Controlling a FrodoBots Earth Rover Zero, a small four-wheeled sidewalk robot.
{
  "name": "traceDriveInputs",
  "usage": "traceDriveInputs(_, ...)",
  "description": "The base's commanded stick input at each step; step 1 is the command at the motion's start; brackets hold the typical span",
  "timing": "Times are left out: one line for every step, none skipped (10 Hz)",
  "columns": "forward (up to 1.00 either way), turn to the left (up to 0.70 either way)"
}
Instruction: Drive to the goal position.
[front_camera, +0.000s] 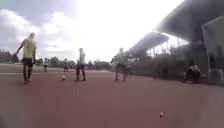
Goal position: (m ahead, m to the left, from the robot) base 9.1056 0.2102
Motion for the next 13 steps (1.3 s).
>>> traceDriveInputs(0.7, 0.0)
traceDriveInputs(0.7, 0.0)
traceDriveInputs(0.7, 0.0)
traceDriveInputs(0.7, 0.0)
traceDriveInputs(0.7, 0.0)
traceDriveInputs(0.7, 0.0)
traceDriveInputs(0.7, 0.0)
traceDriveInputs(0.7, 0.0)
traceDriveInputs(0.7, 0.0)
traceDriveInputs(0.7, 0.0)
traceDriveInputs(0.7, 0.0)
traceDriveInputs(0.7, 0.0)
traceDriveInputs(0.7, 0.0)
